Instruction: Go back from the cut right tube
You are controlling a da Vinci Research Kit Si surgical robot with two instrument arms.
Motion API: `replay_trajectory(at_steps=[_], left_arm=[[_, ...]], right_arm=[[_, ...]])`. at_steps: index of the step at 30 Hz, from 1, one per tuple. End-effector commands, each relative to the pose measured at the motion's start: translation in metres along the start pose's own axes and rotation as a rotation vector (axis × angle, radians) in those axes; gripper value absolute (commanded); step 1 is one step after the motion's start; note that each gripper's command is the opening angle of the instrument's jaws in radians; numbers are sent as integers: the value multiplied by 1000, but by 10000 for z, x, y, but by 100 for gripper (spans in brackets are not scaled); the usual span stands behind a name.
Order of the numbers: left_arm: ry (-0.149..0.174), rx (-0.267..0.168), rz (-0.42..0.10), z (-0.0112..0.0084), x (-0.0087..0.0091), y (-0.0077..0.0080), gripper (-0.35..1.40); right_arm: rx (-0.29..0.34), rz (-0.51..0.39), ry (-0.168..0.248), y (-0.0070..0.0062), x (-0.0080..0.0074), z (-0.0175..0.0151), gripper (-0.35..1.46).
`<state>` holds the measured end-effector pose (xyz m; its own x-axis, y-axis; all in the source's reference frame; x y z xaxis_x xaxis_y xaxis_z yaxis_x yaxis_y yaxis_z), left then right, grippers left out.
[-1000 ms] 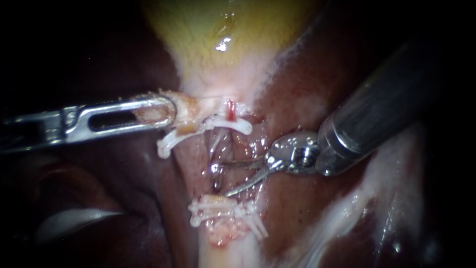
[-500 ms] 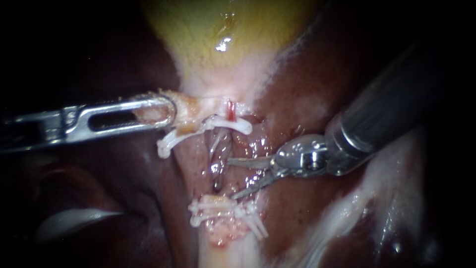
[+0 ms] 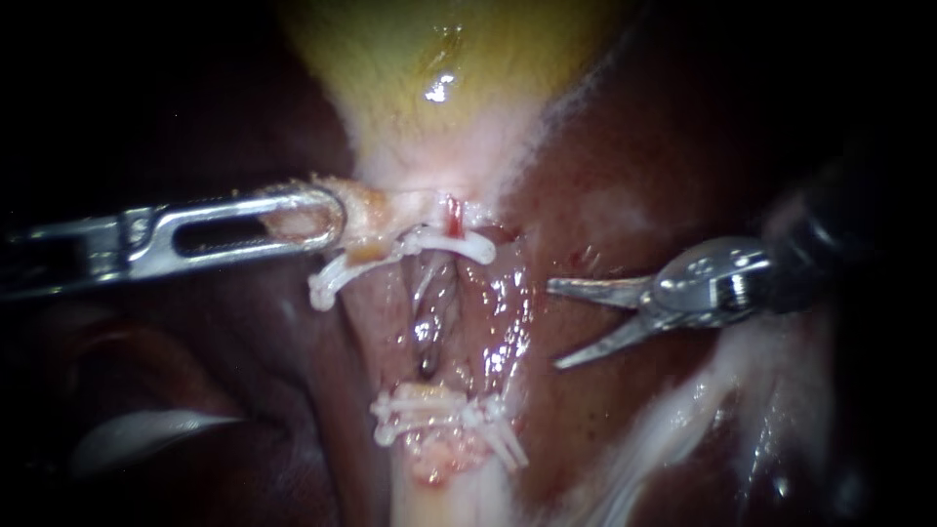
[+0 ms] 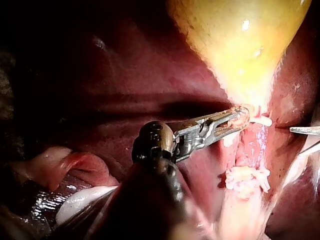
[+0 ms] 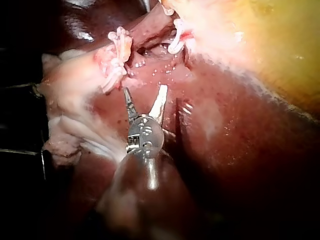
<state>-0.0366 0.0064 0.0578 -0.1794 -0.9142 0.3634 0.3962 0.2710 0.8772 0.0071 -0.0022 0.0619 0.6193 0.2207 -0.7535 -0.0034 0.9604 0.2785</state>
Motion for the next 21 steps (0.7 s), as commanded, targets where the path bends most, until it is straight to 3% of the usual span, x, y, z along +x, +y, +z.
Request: replay_trajectory(at_steps=[1,7,15,21], left_arm=[[0,0,0,0,0,0,-35],[-1,0,1,2,1,2,-35],[-3,-2,2,5,2,7,-35],[-9,-3,7,13,8,26,-35]], right_arm=[[-6,-1,3,1,0,-8,145],[-16,-2,10,6,-6,-31,145],[-21,-1,21,6,-8,-33,145],[-28,5,53,8,-9,-33,145]])
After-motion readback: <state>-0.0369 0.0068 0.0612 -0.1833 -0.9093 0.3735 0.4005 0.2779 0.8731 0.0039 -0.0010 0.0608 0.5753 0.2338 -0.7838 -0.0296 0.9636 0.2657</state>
